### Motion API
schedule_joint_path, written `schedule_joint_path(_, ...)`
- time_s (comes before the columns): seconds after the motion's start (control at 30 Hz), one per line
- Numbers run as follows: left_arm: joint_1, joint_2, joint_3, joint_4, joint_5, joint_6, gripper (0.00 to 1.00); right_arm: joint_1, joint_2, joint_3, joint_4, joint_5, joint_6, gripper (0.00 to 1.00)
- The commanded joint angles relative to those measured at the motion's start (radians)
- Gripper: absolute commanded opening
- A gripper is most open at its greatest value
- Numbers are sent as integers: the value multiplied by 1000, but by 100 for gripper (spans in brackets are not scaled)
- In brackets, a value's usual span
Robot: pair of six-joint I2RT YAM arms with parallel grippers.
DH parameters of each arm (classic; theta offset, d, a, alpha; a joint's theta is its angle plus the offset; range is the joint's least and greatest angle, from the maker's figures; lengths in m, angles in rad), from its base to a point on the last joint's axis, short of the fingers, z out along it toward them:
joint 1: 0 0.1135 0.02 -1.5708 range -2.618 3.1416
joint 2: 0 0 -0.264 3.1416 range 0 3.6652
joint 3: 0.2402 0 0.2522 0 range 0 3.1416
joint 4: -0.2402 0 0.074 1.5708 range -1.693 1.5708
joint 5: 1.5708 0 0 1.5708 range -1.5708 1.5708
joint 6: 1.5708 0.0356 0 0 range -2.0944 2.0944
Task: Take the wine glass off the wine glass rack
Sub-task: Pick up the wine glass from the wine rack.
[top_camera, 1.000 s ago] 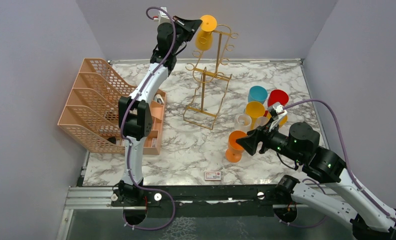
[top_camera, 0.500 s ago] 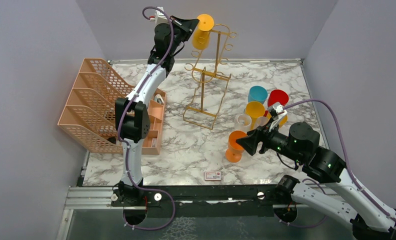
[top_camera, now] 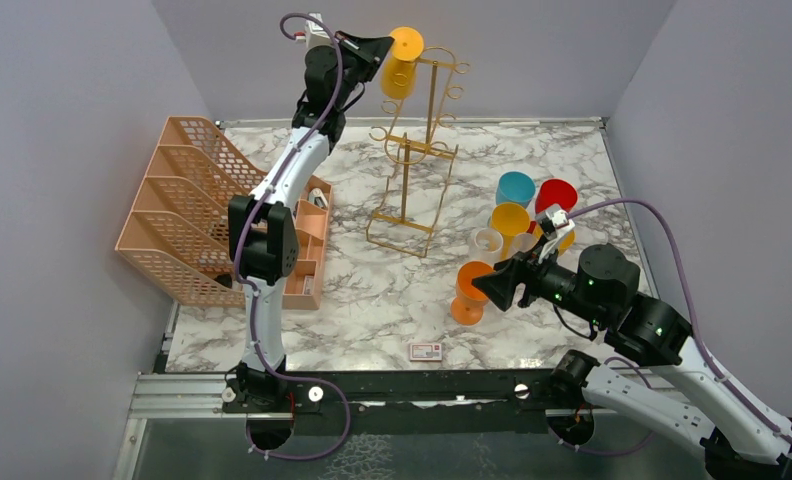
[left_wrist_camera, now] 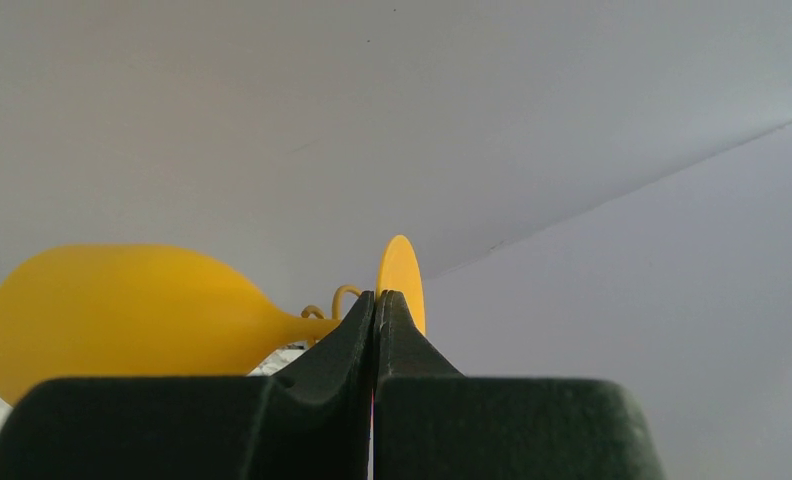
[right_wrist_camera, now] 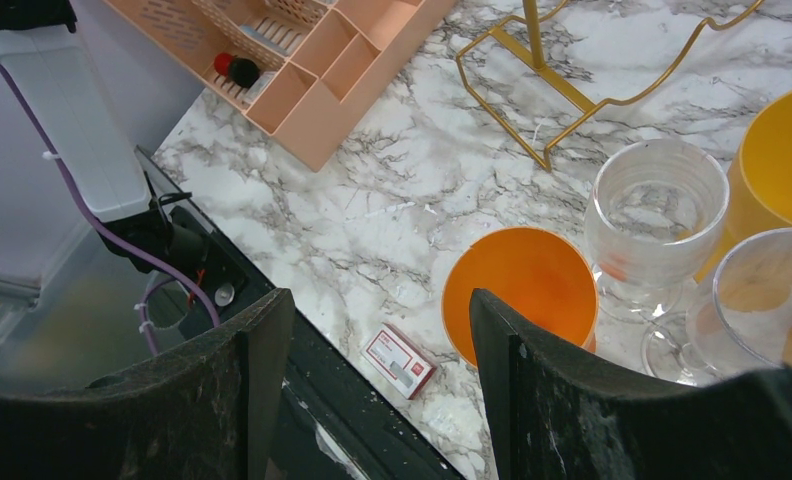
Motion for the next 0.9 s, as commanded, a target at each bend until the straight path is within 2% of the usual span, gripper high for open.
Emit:
schedule_joint_path(0.0, 28, 7, 25, 32, 19, -43, 0, 5, 4, 32, -24, -17, 6, 68)
schedule_joint_path(0.43, 49, 48, 57, 27, 66, -86, 0, 5, 6, 31, -24, -22, 4, 68)
schedule_joint_path(0.67, 55, -148, -125, 23, -113, 162, 0, 5, -5, 30, -35, -13, 3, 68)
schedule_joint_path(0.87, 61, -372, -349, 96, -182, 319, 0, 5, -7, 15, -10, -31, 4, 68)
